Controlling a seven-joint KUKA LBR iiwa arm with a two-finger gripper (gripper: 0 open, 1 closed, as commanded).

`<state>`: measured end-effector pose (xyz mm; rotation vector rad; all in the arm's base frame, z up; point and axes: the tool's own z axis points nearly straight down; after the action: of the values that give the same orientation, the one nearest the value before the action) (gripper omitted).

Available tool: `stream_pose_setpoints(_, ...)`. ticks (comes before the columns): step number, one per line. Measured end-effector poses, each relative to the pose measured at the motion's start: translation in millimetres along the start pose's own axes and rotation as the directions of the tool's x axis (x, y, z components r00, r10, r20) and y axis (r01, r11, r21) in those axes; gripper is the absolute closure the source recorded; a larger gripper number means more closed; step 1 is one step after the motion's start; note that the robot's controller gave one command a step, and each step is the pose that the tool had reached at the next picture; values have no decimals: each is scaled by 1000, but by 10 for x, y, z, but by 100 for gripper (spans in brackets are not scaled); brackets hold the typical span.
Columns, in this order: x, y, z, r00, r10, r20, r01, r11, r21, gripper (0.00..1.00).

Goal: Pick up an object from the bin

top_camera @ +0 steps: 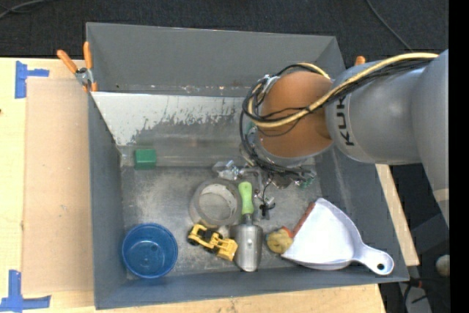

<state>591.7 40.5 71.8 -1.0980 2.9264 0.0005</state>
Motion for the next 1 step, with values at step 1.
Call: stream_pose_setpoints(1,352,59,10,994,-111,2,111,994,-1,100)
